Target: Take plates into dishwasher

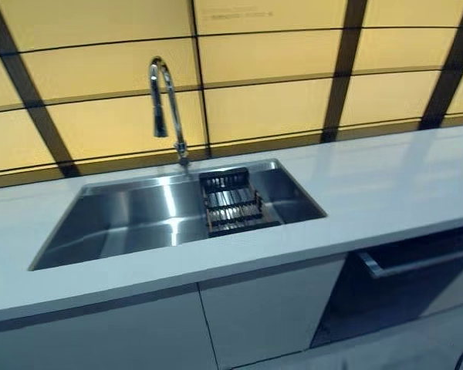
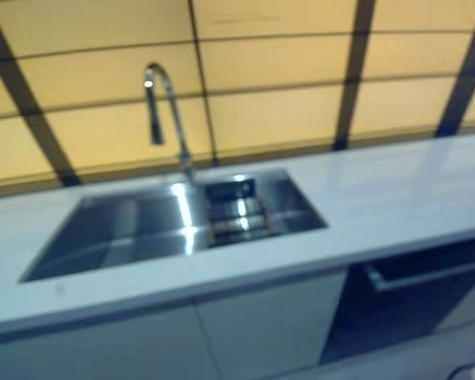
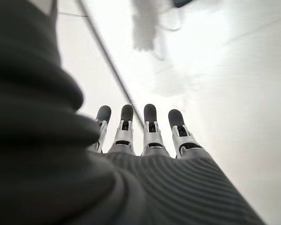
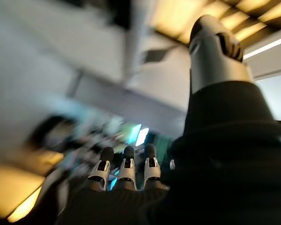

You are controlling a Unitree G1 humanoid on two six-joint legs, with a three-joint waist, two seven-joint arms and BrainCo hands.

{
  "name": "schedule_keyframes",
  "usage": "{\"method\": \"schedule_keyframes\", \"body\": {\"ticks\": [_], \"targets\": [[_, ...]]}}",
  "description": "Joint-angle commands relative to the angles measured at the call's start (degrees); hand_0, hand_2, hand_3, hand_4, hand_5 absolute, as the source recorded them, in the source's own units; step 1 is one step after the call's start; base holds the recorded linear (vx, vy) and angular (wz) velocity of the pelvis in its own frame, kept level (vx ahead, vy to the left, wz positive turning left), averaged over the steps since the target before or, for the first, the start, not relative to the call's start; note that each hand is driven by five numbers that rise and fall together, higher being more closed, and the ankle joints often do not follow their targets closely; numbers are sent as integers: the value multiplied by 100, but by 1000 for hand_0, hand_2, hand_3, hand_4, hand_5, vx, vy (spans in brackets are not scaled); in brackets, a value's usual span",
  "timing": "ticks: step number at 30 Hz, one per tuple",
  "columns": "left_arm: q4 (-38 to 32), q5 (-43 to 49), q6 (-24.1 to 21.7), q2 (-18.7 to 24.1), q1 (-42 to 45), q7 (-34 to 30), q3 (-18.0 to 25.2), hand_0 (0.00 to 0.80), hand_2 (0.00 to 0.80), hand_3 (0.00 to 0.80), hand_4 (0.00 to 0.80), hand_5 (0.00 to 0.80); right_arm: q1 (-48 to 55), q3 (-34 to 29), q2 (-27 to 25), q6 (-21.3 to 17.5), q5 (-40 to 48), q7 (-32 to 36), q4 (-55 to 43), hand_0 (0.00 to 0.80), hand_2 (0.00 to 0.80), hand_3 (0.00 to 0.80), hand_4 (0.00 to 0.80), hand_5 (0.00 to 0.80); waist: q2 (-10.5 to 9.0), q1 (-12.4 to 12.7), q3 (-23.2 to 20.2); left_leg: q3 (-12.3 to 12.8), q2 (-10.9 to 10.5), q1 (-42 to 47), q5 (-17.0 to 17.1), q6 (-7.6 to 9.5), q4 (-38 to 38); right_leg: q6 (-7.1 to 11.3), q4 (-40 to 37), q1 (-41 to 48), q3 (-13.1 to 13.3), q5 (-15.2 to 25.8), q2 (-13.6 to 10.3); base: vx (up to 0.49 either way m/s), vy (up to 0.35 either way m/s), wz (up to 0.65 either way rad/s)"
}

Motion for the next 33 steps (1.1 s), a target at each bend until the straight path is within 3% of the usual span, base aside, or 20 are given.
{"method": "schedule_keyframes", "body": {"ticks": [1,2,4,5,7,8,11,13,16,21,25,28,33], "targets": [[-29,-119,188,276,-223,-116,274,0,0,0,0,0,-398,586,-3,267,175,987,809,0,0,0,0,0,192,342,13,154,401,293,-406,135,-152,-136,282,-633,244,584,365,-179,-73,11],[-26,-124,197,281,-216,-120,277,0,0,0,0,0,-402,607,-8,227,165,1006,870,0,0,0,0,0,191,348,7,153,405,296,-401,135,-164,-137,299,-621,247,566,367,-177,-128,3],[-20,-35,242,327,-170,-180,293,0,0,0,0,0,-337,1035,187,476,122,1837,1816,0,0,0,0,0,156,517,-67,164,506,215,-299,146,-234,-186,520,-310,225,381,381,-184,-205,-1],[-34,-29,257,359,-156,-215,280,0,0,0,0,0,-311,1414,391,508,33,2613,2522,0,0,0,0,0,102,660,-146,192,568,121,-226,150,-275,-190,646,-77,139,289,385,-182,-231,-2],[-11,-41,238,384,-153,-236,294,0,0,0,0,0,-323,1721,524,698,-338,3021,2995,0,0,0,0,0,39,758,-195,214,600,69,-205,159,-270,-190,709,96,77,182,424,-142,-260,5],[-7,-23,244,392,-172,-269,286,0,0,0,0,0,-350,2035,629,612,-455,3422,3417,0,0,0,0,0,-4,837,-229,244,625,34,-180,163,-275,-180,741,194,9,105,478,-157,-319,3],[-41,31,266,389,-219,-372,206,0,0,0,0,0,-445,2686,936,777,-828,4036,3790,0,0,0,0,0,-69,995,-298,276,769,-72,-92,121,-199,-271,672,454,-72,-576,820,-179,-375,7],[-34,113,174,308,-235,-398,182,0,0,0,0,0,-516,3068,1080,787,-1211,4443,3755,0,0,0,0,0,-160,1106,-293,293,773,-223,-84,10,-60,-372,234,589,-262,-652,940,-173,-402,14],[-155,51,111,77,-318,-409,31,0,0,0,0,0,-642,3630,1251,839,-1462,4946,3452,0,0,0,0,0,-128,1139,-247,224,877,-429,69,-202,70,-579,-15,615,-274,-716,1169,-170,-316,-17],[-343,-117,165,-279,-499,-459,-322,0,0,0,0,0,-671,4092,1463,921,-1629,5035,3249,0,0,0,0,0,21,1061,-121,81,957,-652,449,-396,37,-823,-79,769,-414,-803,1373,-143,-156,9],[-350,-139,225,-444,-523,-618,-489,0,0,0,0,0,-776,4124,1482,1015,-1491,4871,3410,0,0,0,0,0,64,1021,-125,-27,715,-624,261,-333,280,-880,-69,771,-468,-813,1372,-106,-29,19],[-301,-142,336,-476,-459,-761,-482,0,0,0,0,0,-803,4018,1446,1062,-1503,4792,3500,0,0,0,0,0,38,953,-214,-98,461,-426,30,-188,388,-865,-59,702,-358,-751,1445,-57,23,8],[-73,-46,315,-465,-389,-821,-447,0,0,0,0,0,-750,3922,1428,931,-1614,4914,3600,0,0,0,0,0,-30,925,-265,-12,445,-244,116,-145,104,-850,-234,780,-221,-658,1617,-10,42,-2]]}}
